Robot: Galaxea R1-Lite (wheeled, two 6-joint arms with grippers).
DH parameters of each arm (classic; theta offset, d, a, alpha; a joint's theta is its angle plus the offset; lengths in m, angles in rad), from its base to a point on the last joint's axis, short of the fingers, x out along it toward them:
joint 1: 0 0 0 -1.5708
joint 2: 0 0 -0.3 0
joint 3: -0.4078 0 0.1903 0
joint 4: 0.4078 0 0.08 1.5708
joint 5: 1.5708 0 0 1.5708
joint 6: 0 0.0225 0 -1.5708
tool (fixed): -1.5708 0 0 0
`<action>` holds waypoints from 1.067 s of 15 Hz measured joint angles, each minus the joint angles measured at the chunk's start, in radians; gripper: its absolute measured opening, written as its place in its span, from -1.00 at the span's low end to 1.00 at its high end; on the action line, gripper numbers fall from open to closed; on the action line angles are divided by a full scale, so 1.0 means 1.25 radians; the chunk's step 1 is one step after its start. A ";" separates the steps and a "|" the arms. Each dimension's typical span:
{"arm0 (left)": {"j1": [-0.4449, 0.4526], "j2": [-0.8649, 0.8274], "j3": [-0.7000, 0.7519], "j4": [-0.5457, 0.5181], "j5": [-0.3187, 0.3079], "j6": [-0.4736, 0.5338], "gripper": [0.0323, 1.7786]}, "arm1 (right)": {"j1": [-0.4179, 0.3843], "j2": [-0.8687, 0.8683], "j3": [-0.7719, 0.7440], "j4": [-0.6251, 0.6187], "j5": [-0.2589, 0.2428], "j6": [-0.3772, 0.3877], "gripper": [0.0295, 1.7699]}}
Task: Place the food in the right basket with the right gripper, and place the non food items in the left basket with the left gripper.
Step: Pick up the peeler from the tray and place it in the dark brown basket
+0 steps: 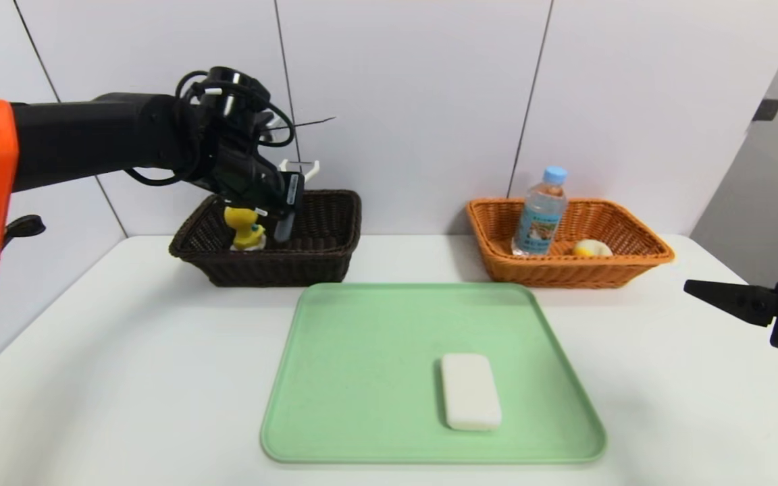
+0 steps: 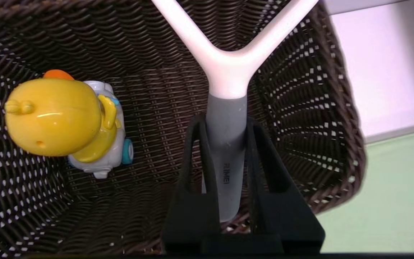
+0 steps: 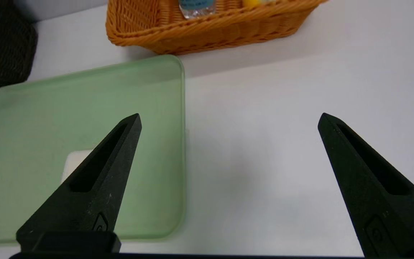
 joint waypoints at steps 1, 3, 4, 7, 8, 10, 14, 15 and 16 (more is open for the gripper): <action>0.004 0.013 0.000 -0.015 -0.002 0.000 -0.74 | 0.000 0.003 0.005 -0.015 0.001 -0.001 0.92; 0.009 0.036 0.000 -0.044 -0.003 0.002 -0.74 | 0.001 0.010 0.008 -0.018 0.001 -0.001 0.92; 0.011 0.046 0.000 -0.046 -0.003 0.003 -0.74 | 0.000 0.012 0.008 -0.018 0.000 -0.002 0.92; 0.018 0.076 0.000 -0.060 -0.002 0.007 -0.74 | 0.000 0.020 0.009 -0.019 -0.003 -0.002 0.92; 0.020 0.085 0.000 -0.063 -0.002 0.007 -0.74 | 0.000 0.022 0.009 -0.019 -0.002 -0.002 0.92; 0.027 0.105 0.000 -0.067 -0.002 0.007 -0.74 | 0.000 0.028 0.009 -0.019 -0.001 -0.001 0.92; 0.044 0.140 0.000 -0.076 -0.003 0.006 -0.74 | 0.000 0.043 0.008 -0.020 -0.001 -0.001 0.92; 0.049 0.147 0.000 -0.080 -0.003 0.006 -0.74 | 0.000 0.046 0.008 -0.020 -0.001 -0.001 0.92; 0.052 0.153 0.000 -0.080 -0.003 0.006 -0.74 | 0.000 0.049 0.008 -0.020 -0.001 -0.001 0.92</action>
